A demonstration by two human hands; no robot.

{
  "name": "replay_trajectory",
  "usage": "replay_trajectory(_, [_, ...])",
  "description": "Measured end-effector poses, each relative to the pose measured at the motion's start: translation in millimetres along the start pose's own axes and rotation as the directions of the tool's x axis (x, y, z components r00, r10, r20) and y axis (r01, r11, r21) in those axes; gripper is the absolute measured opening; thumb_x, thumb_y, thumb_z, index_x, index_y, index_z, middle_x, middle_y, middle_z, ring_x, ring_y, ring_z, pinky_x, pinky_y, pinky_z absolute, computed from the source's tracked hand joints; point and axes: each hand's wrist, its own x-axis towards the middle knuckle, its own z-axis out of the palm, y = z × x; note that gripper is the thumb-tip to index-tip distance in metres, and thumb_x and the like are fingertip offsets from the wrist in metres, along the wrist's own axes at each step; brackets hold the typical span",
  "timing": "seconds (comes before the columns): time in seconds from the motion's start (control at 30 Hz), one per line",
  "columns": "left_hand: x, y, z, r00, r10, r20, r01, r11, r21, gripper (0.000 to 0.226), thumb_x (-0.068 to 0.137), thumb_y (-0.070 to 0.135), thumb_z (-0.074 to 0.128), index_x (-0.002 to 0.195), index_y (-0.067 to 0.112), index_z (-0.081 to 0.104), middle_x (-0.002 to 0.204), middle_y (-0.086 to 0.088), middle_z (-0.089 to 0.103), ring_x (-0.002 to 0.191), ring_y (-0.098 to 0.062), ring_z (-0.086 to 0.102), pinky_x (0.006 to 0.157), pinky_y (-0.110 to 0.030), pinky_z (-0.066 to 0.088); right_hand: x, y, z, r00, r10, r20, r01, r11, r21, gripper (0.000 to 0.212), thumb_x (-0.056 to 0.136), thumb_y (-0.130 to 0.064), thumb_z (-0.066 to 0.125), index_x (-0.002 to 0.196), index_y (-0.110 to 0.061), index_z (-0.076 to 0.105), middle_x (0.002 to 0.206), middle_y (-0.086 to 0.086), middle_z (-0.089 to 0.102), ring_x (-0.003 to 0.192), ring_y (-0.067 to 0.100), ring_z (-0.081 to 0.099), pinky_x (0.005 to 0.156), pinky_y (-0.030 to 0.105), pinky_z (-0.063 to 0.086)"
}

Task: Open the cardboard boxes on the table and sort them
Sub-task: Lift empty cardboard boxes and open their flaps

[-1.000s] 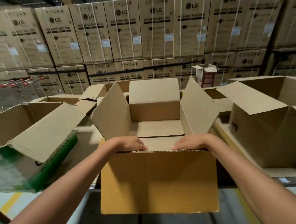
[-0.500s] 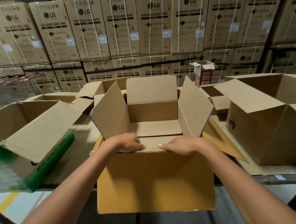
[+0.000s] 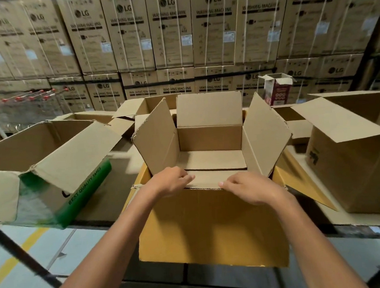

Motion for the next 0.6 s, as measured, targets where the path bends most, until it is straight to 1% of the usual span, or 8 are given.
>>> replay_trajectory(0.07, [-14,-3,0,1.000,-0.004,-0.030,0.004,1.000,0.015,0.048,0.103,0.050,0.037,0.079,0.013,0.056,0.075,-0.001,0.059,0.071,-0.020,0.054,0.061,-0.032,0.036,-11,-18,7,0.999,-0.025,-0.039,0.024,1.000,-0.020,0.051,0.096,-0.064,0.043,0.123,-0.027,0.066,0.124,-0.007,0.067,0.112,0.017,0.060,0.096,0.042,0.050])
replay_trajectory(0.13, [-29,-7,-2,0.995,-0.041,-0.089,0.046,0.998,0.050,0.048,0.102,0.054,0.034,0.083,0.016,0.058,0.081,-0.001,0.060,0.076,-0.021,0.056,0.066,-0.033,0.041,-22,-41,14,0.997,-0.048,-0.057,0.046,0.998,-0.035,0.056,0.095,-0.064,0.045,0.138,-0.031,0.055,0.139,-0.007,0.059,0.126,0.017,0.053,0.105,0.045,0.043])
replay_trajectory(0.23, [-61,-20,-11,0.975,-0.115,-0.188,0.130,0.989,0.069,0.051,0.102,0.057,0.033,0.081,0.019,0.060,0.082,-0.002,0.063,0.077,-0.021,0.060,0.071,-0.033,0.050,-41,-82,23,0.987,-0.105,-0.125,0.114,0.991,0.066,0.062,0.096,-0.060,0.049,0.151,-0.034,0.037,0.154,-0.009,0.043,0.141,0.015,0.040,0.115,0.046,0.034])
replay_trajectory(0.3, [-92,-34,-23,0.945,-0.141,-0.295,0.169,0.983,0.074,0.052,0.100,0.061,0.033,0.096,0.021,0.065,0.096,-0.003,0.070,0.088,-0.021,0.064,0.080,-0.038,0.055,-54,-113,30,0.970,-0.152,-0.188,0.181,0.972,0.147,0.065,0.096,-0.056,0.052,0.154,-0.034,0.031,0.158,-0.010,0.036,0.145,0.013,0.033,0.118,0.041,0.032])
replay_trajectory(0.37, [-133,-50,-38,0.901,-0.137,-0.412,0.167,0.985,0.039,0.052,0.099,0.060,0.037,0.123,0.022,0.063,0.117,-0.003,0.069,0.105,-0.021,0.064,0.088,-0.040,0.054,-68,-149,39,0.948,-0.193,-0.252,0.244,0.951,0.189,0.068,0.097,-0.053,0.054,0.156,-0.037,0.024,0.161,-0.011,0.029,0.148,0.012,0.027,0.118,0.039,0.030])
replay_trajectory(0.43, [-177,-70,-53,0.848,-0.114,-0.517,0.131,0.991,-0.003,0.054,0.100,0.057,0.040,0.138,0.021,0.055,0.129,-0.004,0.064,0.117,-0.021,0.060,0.093,-0.041,0.050,-84,-188,50,0.914,-0.231,-0.333,0.313,0.925,0.216,0.069,0.097,-0.050,0.055,0.156,-0.038,0.022,0.162,-0.011,0.026,0.149,0.012,0.024,0.117,0.037,0.028])
replay_trajectory(0.53, [-245,-110,-69,0.742,-0.104,-0.662,0.085,0.995,-0.061,0.051,0.100,0.051,0.042,0.138,0.019,0.054,0.131,-0.004,0.062,0.117,-0.021,0.057,0.094,-0.038,0.046,-111,-250,71,0.843,-0.294,-0.451,0.437,0.863,0.254,0.066,0.098,-0.043,0.057,0.155,-0.037,0.025,0.161,-0.012,0.028,0.147,0.009,0.026,0.117,0.034,0.028])
replay_trajectory(0.6, [-289,-139,-74,0.662,-0.102,-0.742,0.036,0.994,-0.105,0.049,0.100,0.048,0.044,0.137,0.017,0.055,0.133,-0.005,0.061,0.118,-0.022,0.056,0.097,-0.038,0.045,-128,-290,89,0.793,-0.323,-0.517,0.516,0.807,0.287,0.064,0.097,-0.039,0.060,0.154,-0.035,0.030,0.159,-0.014,0.031,0.145,0.008,0.031,0.118,0.037,0.033])
